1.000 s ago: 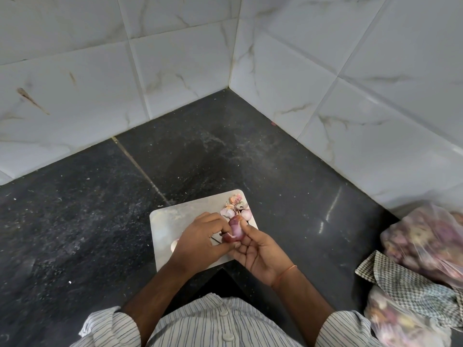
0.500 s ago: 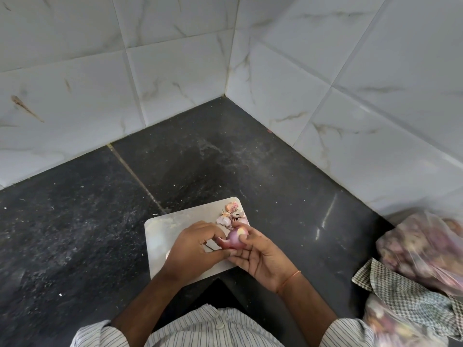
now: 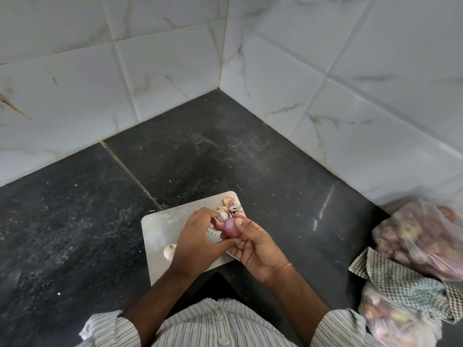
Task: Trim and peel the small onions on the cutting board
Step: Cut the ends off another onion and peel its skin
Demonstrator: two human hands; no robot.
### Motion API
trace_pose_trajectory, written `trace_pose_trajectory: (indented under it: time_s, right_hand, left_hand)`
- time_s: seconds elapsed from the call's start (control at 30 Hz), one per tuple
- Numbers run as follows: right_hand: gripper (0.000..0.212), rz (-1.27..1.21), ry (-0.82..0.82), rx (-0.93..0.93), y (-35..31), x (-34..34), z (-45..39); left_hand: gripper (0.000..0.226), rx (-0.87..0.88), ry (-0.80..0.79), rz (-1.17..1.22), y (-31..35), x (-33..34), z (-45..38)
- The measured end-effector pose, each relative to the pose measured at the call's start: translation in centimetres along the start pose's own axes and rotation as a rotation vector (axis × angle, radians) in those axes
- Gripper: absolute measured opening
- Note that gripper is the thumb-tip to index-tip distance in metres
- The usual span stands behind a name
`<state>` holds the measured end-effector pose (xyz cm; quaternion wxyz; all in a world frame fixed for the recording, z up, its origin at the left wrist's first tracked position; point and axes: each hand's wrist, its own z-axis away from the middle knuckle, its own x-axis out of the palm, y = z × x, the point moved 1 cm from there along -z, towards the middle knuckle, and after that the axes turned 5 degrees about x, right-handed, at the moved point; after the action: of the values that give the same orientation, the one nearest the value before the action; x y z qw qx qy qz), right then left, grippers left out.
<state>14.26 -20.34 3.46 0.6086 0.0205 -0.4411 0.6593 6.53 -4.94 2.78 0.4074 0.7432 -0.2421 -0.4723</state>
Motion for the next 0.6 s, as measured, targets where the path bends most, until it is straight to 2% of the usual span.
trace_pose_trajectory:
  time_s: [0.1, 0.27, 0.6]
  right_hand:
    - [0.066, -0.042, 0.002, -0.036, 0.2, 0.2, -0.1]
    - [0.053, -0.142, 0.024, -0.074, 0.5, 0.8, -0.1]
    - [0.051, -0.141, 0.110, -0.078, 1.3, 1.0, -0.5]
  left_hand:
    - [0.047, 0.005, 0.038, -0.005, 0.3, -0.1, -0.1]
    - [0.046, -0.006, 0.063, 0.014, 0.7, 0.0, -0.2]
    - [0.045, -0.066, 0.035, 0.055, 1.0, 0.1, -0.4]
